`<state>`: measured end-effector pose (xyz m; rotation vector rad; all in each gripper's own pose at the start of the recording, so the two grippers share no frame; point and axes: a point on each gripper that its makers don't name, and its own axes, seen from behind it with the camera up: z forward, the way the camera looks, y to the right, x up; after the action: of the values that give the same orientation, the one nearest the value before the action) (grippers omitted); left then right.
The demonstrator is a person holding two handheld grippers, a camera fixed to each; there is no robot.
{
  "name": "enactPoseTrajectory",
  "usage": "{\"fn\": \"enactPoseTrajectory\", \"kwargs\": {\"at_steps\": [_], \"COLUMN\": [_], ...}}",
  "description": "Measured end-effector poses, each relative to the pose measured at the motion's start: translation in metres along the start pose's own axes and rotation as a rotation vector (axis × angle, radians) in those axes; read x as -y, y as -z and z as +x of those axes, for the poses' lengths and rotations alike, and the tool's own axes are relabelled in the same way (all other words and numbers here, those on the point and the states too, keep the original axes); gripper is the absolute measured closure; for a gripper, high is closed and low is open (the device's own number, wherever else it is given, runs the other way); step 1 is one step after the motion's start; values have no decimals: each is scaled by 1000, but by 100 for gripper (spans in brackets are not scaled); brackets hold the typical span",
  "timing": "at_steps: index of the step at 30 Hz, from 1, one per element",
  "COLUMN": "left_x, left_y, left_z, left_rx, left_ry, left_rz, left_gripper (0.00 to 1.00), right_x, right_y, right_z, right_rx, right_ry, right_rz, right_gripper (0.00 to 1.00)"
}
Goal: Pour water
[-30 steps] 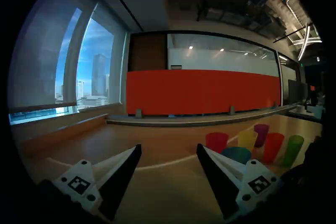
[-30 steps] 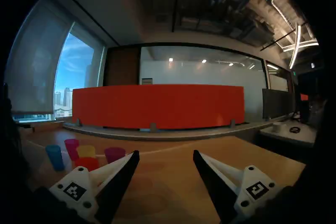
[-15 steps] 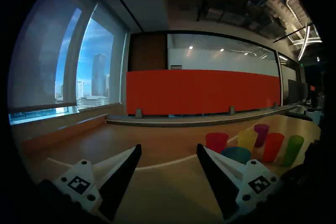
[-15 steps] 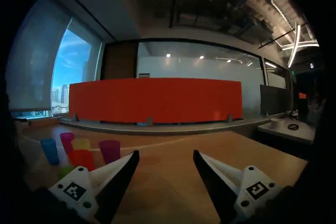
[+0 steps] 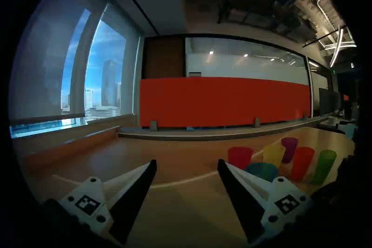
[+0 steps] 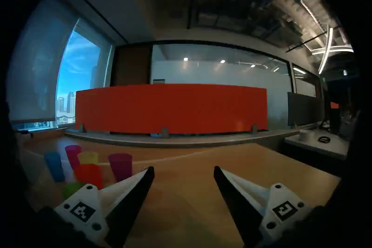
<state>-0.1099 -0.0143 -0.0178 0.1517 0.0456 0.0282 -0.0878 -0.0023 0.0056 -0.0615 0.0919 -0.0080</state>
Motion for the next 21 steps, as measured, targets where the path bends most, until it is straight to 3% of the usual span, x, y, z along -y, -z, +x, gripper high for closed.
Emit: {"fn": "enactPoseTrajectory", "kwargs": {"at_steps": [21], "left_x": [-1], "left_y": [0], "left_z": [0], "left_rx": [0], "left_ry": [0], "left_rz": [0], "left_gripper": [2], "right_x": [1], "right_y": [0], "right_z": [-1], "right_rx": [1], "right_ry": [0], "right_rz": [0], "right_gripper": [1]}}
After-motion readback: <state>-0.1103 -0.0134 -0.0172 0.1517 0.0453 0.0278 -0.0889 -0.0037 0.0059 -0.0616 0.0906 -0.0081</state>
